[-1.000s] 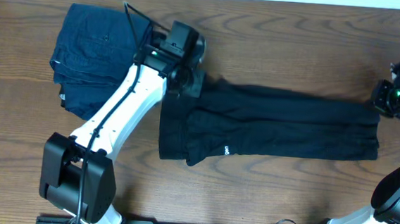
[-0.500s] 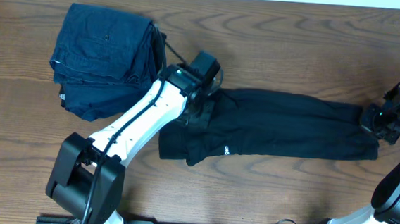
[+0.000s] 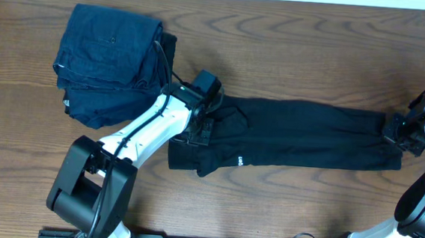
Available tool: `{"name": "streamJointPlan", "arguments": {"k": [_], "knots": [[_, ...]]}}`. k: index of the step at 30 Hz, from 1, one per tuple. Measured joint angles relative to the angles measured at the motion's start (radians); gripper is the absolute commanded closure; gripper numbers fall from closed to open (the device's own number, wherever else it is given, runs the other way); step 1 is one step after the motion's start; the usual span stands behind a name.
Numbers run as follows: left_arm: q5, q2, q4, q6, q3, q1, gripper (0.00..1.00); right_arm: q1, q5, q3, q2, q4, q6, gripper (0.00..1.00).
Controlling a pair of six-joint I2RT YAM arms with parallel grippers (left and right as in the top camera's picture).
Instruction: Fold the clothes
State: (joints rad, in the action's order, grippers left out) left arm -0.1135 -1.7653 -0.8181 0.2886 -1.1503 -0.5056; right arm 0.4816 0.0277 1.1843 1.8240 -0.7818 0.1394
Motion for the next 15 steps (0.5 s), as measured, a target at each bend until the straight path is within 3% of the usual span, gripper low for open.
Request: {"name": "streamJointPlan", "arguments": {"k": [15], "knots": [[0.002, 0.0, 0.031, 0.0, 0.027, 0.0, 0.94, 0.0, 0.026, 0.0, 0.0, -0.063, 0.003, 0.98]]}}
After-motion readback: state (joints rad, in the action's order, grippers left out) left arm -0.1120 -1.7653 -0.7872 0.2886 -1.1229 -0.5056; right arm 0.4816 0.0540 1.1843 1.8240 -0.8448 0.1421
